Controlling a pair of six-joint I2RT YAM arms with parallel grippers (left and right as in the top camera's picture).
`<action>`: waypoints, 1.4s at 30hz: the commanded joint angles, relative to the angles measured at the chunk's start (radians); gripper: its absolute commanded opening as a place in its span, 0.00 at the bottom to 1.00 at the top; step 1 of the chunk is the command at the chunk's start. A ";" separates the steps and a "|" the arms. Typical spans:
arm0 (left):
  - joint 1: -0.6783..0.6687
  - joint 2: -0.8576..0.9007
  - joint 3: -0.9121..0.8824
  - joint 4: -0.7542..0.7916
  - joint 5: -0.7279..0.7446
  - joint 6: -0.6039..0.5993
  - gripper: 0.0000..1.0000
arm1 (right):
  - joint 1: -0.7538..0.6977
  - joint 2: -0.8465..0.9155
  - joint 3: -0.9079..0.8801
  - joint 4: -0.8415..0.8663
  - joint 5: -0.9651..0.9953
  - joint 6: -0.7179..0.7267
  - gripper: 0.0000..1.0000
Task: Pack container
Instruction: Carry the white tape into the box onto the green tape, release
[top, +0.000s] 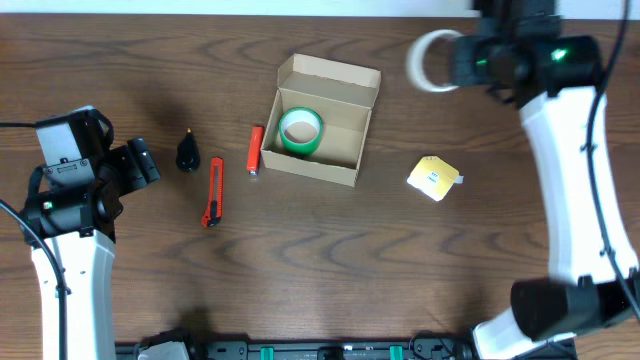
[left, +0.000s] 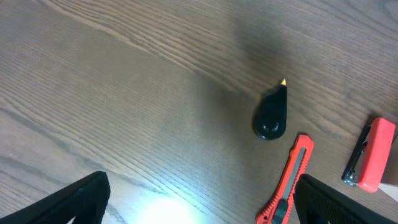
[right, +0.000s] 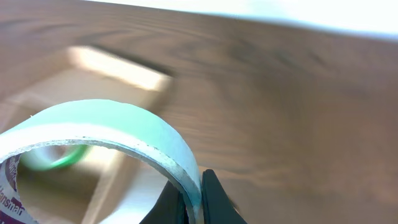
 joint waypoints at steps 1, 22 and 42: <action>0.003 0.000 0.021 0.000 0.001 0.011 0.95 | 0.144 0.018 -0.002 0.007 -0.013 -0.151 0.01; 0.003 0.000 0.021 0.000 0.001 0.011 0.95 | 0.342 0.460 0.000 0.217 0.016 -0.138 0.01; 0.003 0.000 0.021 -0.001 0.001 0.011 0.95 | 0.394 0.549 -0.001 0.298 0.004 -0.079 0.01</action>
